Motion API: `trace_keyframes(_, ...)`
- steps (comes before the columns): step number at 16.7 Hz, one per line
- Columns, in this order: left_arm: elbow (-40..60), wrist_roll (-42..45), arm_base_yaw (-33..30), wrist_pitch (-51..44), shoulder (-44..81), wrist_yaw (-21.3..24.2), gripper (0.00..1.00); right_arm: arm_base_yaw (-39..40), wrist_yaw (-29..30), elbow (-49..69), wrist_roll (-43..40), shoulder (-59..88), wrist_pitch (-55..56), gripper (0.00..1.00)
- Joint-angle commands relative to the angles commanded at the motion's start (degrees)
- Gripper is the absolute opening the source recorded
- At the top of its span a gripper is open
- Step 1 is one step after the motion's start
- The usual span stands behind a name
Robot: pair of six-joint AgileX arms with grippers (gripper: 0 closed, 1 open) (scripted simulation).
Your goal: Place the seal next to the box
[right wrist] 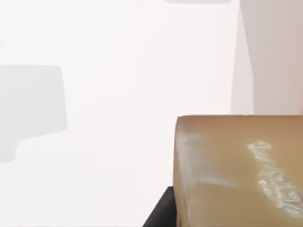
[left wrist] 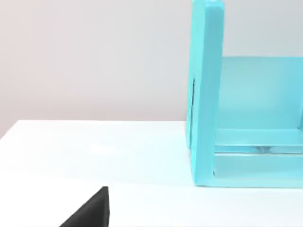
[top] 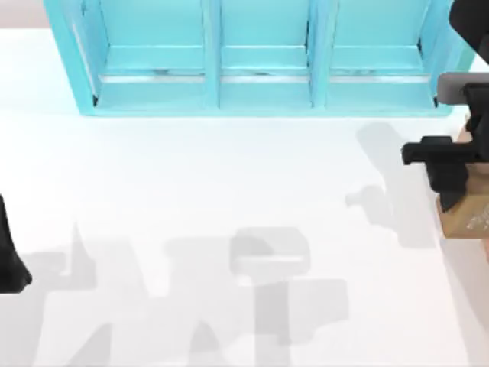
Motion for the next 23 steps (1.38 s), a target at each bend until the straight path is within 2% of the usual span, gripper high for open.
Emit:
trace_keyframes(3,0.0,0.0,0.0,0.0,0.0,0.0,1.00,-2.9,0.0,-4.5,-3.1,-5.1,-1.2,0.00)
trace_keyframes(9,0.0,0.0,0.0,0.0,0.0,0.0,1.00,-3.0,0.0,-5.0,-3.3,-5.3,-1.0,0.00)
trace_keyframes(16,0.0,0.0,0.0,0.0,0.0,0.0,1.00,-2.9,0.1,-16.8,-3.2,-4.9,11.8,0.00)
trace_keyframes(21,0.0,0.0,0.0,0.0,0.0,0.0,1.00,-2.9,0.0,-18.6,-3.1,-4.4,13.5,0.00)
trace_keyframes(23,0.0,0.0,0.0,0.0,0.0,0.0,1.00,-2.9,0.0,-18.6,-3.1,-4.4,13.5,0.15)
